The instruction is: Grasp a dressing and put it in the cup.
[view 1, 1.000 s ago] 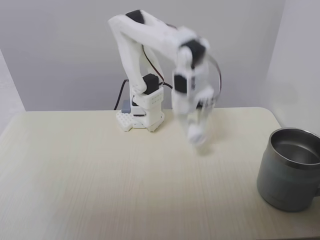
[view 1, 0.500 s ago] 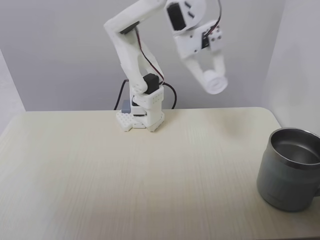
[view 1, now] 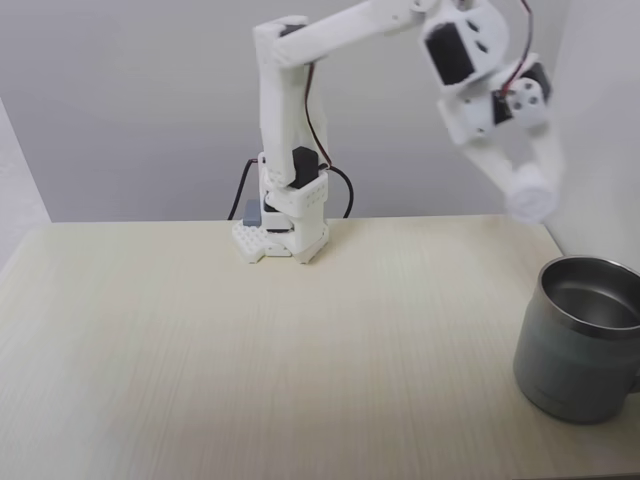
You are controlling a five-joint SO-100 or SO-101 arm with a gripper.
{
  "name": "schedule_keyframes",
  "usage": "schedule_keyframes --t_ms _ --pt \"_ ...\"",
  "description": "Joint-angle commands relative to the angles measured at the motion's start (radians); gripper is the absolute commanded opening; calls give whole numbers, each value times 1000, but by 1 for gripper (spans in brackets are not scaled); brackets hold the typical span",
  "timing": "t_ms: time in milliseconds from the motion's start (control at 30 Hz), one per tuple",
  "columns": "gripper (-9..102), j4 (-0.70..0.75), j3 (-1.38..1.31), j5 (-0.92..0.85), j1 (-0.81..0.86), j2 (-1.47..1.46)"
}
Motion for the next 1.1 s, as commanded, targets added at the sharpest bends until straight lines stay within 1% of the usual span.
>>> schedule_keyframes --t_ms 0,100,300,633,667,700,767,800,900,1067 --pt "0 -17 156 72 5 109" --pt "0 -17 249 121 0 224" --pt "0 -15 337 126 -21 370" --pt "0 -6 367 123 -25 411" --pt "2 -2 367 118 -26 413" --pt "8 5 365 110 -29 413" --pt "25 20 365 91 -37 413" --pt "28 28 365 83 -41 413" --pt "33 43 367 78 -55 403" --pt "33 57 367 78 -60 377"
